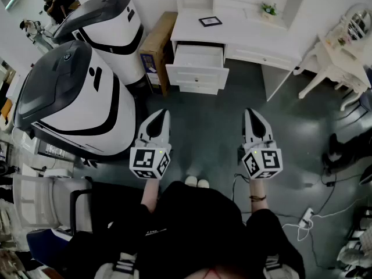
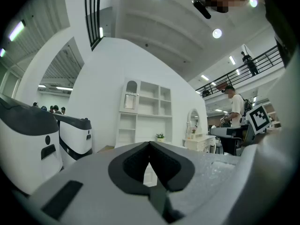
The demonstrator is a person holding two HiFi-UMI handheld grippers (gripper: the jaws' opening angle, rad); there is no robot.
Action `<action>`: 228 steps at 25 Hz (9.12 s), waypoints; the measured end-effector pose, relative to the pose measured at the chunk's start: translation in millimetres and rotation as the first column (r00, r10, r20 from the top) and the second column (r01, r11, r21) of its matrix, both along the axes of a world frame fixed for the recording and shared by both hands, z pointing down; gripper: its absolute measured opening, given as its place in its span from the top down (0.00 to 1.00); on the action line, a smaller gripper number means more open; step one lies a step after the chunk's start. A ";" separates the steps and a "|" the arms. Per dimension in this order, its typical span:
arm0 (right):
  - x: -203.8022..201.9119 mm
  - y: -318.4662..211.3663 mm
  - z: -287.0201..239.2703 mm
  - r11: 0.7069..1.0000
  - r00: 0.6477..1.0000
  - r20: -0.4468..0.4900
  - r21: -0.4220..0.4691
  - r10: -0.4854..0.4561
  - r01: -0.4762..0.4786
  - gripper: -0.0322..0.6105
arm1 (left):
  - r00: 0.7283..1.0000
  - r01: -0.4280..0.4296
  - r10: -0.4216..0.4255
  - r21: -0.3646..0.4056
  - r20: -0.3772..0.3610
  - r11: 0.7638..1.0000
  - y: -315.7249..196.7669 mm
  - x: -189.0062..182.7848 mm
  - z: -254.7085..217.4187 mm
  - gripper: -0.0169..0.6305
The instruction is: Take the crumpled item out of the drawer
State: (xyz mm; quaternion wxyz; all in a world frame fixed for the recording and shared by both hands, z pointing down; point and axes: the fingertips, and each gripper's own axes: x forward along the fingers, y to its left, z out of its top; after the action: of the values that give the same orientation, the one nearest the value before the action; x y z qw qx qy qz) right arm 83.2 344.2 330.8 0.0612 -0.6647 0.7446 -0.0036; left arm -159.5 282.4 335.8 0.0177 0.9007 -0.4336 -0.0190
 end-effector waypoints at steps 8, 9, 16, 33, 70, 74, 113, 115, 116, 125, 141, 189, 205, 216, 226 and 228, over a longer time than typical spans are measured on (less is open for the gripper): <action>12.5 -6.4 4.0 1.000 1.000 0.001 -0.015 0.003 -0.003 0.96 | 1.000 0.004 -0.004 -0.002 0.009 1.000 -4.9 10.0 -0.4 0.98; 14.7 -7.5 4.5 1.000 1.000 0.003 -0.017 0.007 -0.007 0.96 | 1.000 0.006 -0.006 -0.003 0.010 1.000 -5.9 10.8 0.1 0.98; 22.5 -16.0 12.8 1.000 1.000 -0.014 -0.023 -0.014 0.014 0.96 | 0.999 0.021 -0.020 -0.006 0.032 1.000 -7.5 16.6 6.4 0.98; 30.9 -134.0 31.9 0.993 0.995 0.028 -0.065 -0.097 0.099 0.96 | 0.997 0.071 -0.069 -0.074 0.034 0.995 -110.5 30.0 32.8 0.98; 56.9 -469.7 102.4 0.943 0.975 0.084 -0.250 -0.207 0.222 0.96 | 0.999 0.033 -0.022 -0.251 0.047 0.967 -423.1 102.0 104.4 0.98; 62.5 -505.9 117.6 0.920 0.965 0.094 -0.292 -0.246 0.263 0.96 | 0.998 0.055 -0.040 -0.295 0.056 0.954 -454.3 115.9 120.2 0.98; 23.9 -648.9 425.3 0.375 0.877 0.292 -0.818 -0.381 0.436 0.79 | 0.993 0.012 0.080 -0.743 0.089 0.669 -597.4 179.6 310.3 0.98; 19.6 -654.3 433.5 0.372 0.882 0.288 -0.824 -0.373 0.426 0.76 | 0.992 0.012 0.089 -0.752 0.094 0.659 -600.1 178.1 317.1 0.98; 18.9 -656.2 437.7 0.372 0.888 0.280 -0.830 -0.366 0.416 0.72 | 0.991 0.010 0.094 -0.756 0.095 0.655 -601.1 177.6 320.1 0.98; 11.3 -648.4 482.5 0.311 0.907 0.221 -0.888 -0.359 0.339 0.63 | 0.988 0.003 0.117 -0.781 0.098 0.625 -605.4 173.2 338.0 0.98; 10.9 -641.2 503.1 0.245 0.921 0.194 -0.927 -0.339 0.285 0.82 | 0.988 -0.003 0.124 -0.785 0.094 0.620 -598.6 171.6 340.9 0.98; 39.5 -624.1 114.5 0.819 0.867 0.219 -0.287 -0.448 0.497 0.87 | 0.999 0.043 -0.038 -0.249 0.022 0.968 -563.1 129.8 88.8 0.98; 85.1 -630.3 41.9 0.923 0.924 0.132 -0.097 -0.359 0.373 0.87 | 0.995 0.099 -0.101 -0.107 -0.019 0.989 -574.2 119.9 36.8 0.98; 93.4 -630.6 34.3 0.939 0.942 0.082 -0.086 -0.327 0.333 0.88 | 0.993 0.111 -0.113 -0.080 -0.016 0.991 -578.5 118.7 28.2 0.98; 95.3 -630.2 33.3 0.939 0.942 0.061 -0.083 -0.329 0.334 0.88 | 0.992 0.122 -0.123 -0.079 -0.002 0.989 -577.6 118.8 28.7 0.98; 96.9 -630.1 33.2 0.940 0.943 0.061 -0.083 -0.328 0.332 0.88 | 0.992 0.123 -0.123 -0.079 -0.001 0.989 -577.6 119.6 28.5 0.98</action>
State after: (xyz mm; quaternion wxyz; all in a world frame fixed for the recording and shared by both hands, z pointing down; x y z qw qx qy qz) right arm 180.1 -285.9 364.0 0.0463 -0.5323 0.8429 -0.0635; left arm -39.9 -295.1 364.3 0.0534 0.8709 -0.4886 -0.0056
